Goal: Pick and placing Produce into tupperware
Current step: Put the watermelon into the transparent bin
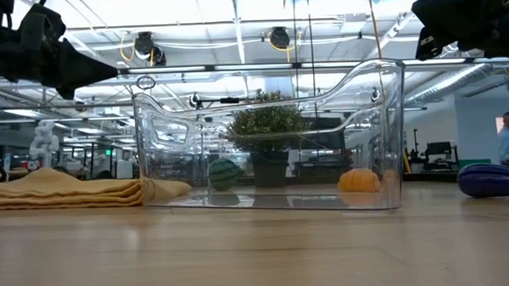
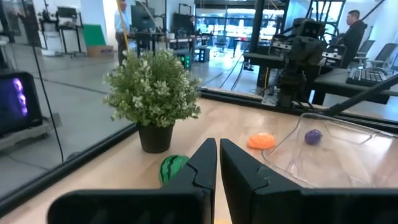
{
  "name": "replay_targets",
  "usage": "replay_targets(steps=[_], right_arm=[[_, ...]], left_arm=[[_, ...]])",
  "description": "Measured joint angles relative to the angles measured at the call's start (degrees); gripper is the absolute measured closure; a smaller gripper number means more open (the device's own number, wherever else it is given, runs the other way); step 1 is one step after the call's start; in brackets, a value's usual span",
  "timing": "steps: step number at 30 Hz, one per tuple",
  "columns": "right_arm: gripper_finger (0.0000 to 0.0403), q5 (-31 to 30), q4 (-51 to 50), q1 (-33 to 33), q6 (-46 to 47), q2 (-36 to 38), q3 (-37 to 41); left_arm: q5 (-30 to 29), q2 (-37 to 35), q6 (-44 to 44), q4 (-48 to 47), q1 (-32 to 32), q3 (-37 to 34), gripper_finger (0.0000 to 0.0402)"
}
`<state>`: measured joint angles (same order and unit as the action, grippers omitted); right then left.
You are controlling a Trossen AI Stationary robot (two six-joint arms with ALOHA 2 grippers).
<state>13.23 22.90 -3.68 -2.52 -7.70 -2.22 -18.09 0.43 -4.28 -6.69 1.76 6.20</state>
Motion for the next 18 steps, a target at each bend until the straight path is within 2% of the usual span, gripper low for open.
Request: replay_targets(steps=[14, 18], right_arm=[[0.0403, 0.04, 0.00, 0.00, -0.36, 0.00, 0.00], [0.0403, 0.04, 0.00, 0.00, -0.36, 0.00, 0.00]], left_arm=[[-0.02, 0.00, -0.39, -2.19, 0.00, -0.01, 0.0376], [0.00, 0.00, 1.76, -2.24, 0.00, 0.00, 0.0376]])
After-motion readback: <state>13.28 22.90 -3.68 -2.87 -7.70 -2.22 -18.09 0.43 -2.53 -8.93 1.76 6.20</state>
